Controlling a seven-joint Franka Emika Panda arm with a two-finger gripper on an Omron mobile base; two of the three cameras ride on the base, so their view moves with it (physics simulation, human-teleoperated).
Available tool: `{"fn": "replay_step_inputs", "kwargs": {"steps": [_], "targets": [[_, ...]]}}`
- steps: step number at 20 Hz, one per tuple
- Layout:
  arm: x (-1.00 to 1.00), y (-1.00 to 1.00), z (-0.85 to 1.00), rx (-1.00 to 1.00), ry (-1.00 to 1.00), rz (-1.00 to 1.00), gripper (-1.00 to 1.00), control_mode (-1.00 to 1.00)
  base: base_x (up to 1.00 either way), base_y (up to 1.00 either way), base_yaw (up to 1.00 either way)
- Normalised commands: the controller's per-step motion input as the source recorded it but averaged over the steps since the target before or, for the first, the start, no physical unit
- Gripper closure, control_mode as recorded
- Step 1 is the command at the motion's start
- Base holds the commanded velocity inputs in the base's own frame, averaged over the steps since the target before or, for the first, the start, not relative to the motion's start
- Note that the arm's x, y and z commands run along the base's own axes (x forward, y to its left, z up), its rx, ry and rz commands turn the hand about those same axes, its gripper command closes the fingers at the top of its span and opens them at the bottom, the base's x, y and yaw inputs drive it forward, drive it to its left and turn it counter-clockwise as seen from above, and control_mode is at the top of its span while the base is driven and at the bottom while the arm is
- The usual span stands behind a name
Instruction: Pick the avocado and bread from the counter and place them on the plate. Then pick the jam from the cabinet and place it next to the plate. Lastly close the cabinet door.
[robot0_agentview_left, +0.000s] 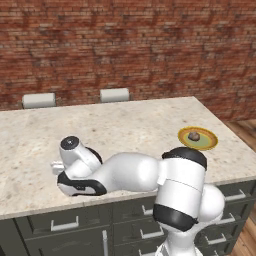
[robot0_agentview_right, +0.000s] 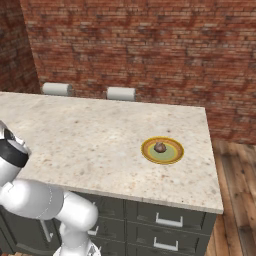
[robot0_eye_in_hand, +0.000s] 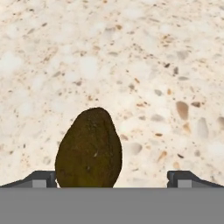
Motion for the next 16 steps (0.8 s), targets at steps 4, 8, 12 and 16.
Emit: {"fn": "replay_step_inputs", "kwargs": {"steps": [4, 8, 12, 16], "targets": [[0.04, 0.21, -0.17, 0.00, 0.01, -0.05, -1.00, -1.00, 0.00, 0.00, 0.00], [0.00, 0.19, -0.16, 0.00, 0.04, -0.07, -1.00, -1.00, 0.00, 0.00, 0.00], [0.00, 0.09, -0.18, 0.00, 0.03, -0.06, -1.00, -1.00, 0.00, 0.00, 0.00], [0.04, 0.06, -0.28, 0.00, 0.01, -0.05, -1.00, -1.00, 0.00, 0.00, 0.00]]}}
